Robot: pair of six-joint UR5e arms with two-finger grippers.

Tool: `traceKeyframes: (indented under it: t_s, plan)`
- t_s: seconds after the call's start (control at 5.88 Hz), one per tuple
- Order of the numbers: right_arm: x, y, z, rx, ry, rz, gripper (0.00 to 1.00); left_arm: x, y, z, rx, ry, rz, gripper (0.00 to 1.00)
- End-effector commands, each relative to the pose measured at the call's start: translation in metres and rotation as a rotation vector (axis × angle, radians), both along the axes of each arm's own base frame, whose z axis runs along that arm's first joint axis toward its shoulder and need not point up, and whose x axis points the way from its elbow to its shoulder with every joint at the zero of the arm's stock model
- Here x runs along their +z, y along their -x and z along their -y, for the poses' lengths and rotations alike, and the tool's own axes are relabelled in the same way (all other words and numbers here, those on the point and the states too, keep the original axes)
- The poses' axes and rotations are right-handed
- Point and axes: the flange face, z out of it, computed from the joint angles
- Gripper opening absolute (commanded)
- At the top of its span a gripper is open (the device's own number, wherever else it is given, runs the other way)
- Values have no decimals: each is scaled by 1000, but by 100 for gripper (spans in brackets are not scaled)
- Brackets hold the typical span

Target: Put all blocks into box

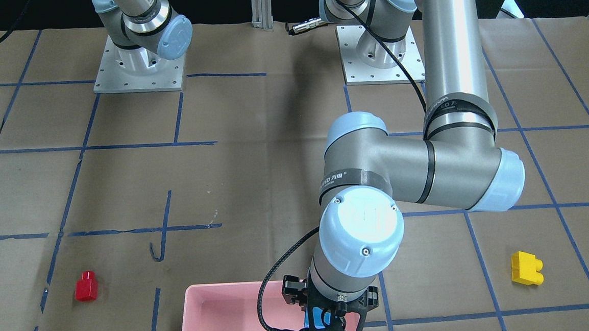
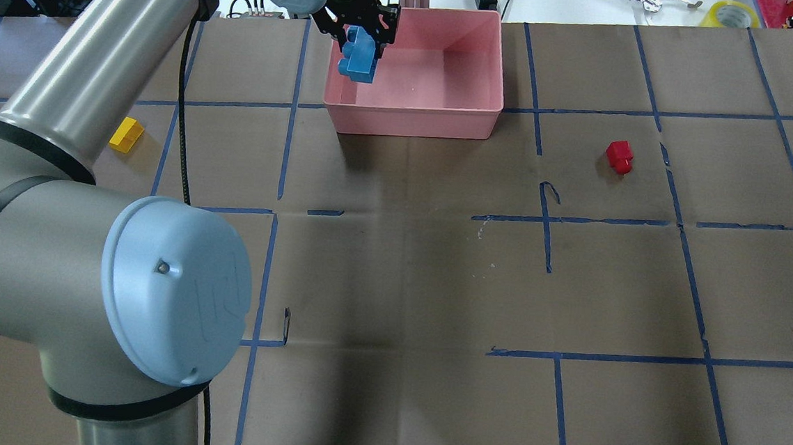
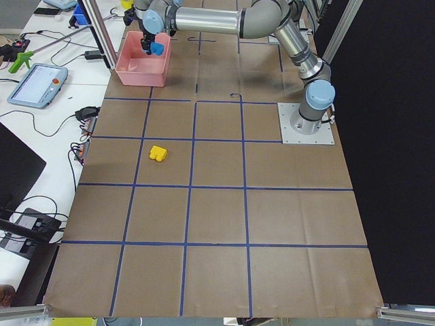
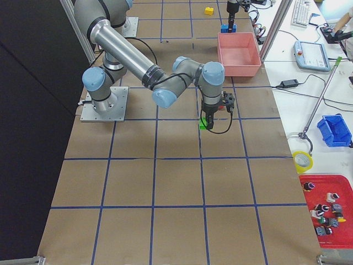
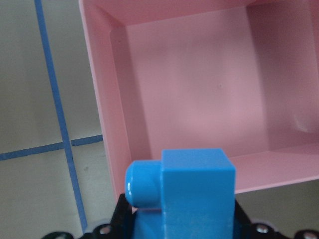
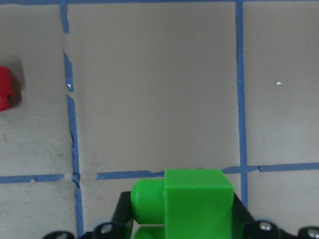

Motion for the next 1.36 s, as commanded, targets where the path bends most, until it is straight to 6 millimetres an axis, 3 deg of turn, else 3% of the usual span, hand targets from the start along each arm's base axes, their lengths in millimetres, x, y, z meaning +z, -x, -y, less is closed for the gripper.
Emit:
traceKeyframes:
  t_s: [0.0,0.17,0.34,0.51,0.68,0.85,1.02,1.19]
  plan:
    - [14,-56,35,11,64,62,9,-29,0,12,5,12,-3,22]
    - [34,-98,53,49,85,77,9,-38,2,15,7,24,-4,29]
    - [42,-139,61,64,53,103,9,-34,5,18,29,69,-20,99]
    - [38,-176,74,14,55,163,9,-24,3,17,48,79,-15,99]
    - [49,-201,80,46,83,199,9,-7,1,13,50,88,-17,99]
    - [52,-231,81,29,84,213,9,41,-30,0,72,64,-7,99]
    - [65,-272,87,-15,101,253,9,93,-90,-14,102,25,0,99]
    - [61,-331,100,-56,85,283,9,133,-143,-29,68,5,17,99]
